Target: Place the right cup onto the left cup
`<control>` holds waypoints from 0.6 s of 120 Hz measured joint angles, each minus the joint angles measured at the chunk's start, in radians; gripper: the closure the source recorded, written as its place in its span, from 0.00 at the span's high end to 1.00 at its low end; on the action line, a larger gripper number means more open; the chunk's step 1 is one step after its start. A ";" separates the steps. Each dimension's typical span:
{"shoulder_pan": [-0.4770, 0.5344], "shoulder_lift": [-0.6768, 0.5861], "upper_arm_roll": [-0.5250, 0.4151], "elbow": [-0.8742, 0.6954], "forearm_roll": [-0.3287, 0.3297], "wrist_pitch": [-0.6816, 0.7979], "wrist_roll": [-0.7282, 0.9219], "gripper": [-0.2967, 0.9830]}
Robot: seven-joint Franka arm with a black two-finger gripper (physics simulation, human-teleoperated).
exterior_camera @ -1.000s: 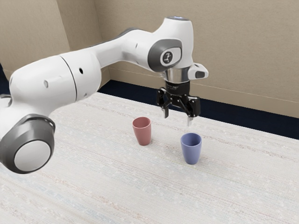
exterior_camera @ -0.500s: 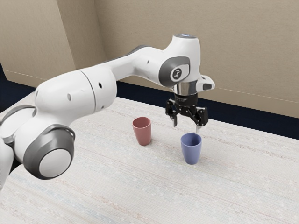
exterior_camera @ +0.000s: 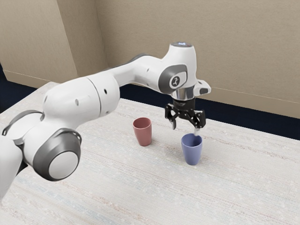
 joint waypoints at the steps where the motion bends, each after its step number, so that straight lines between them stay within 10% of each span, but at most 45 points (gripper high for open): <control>1: 0.000 0.002 0.000 0.000 0.000 0.001 0.000 0.77; 72: 0.013 0.065 0.001 -0.004 0.000 0.043 -0.002 0.77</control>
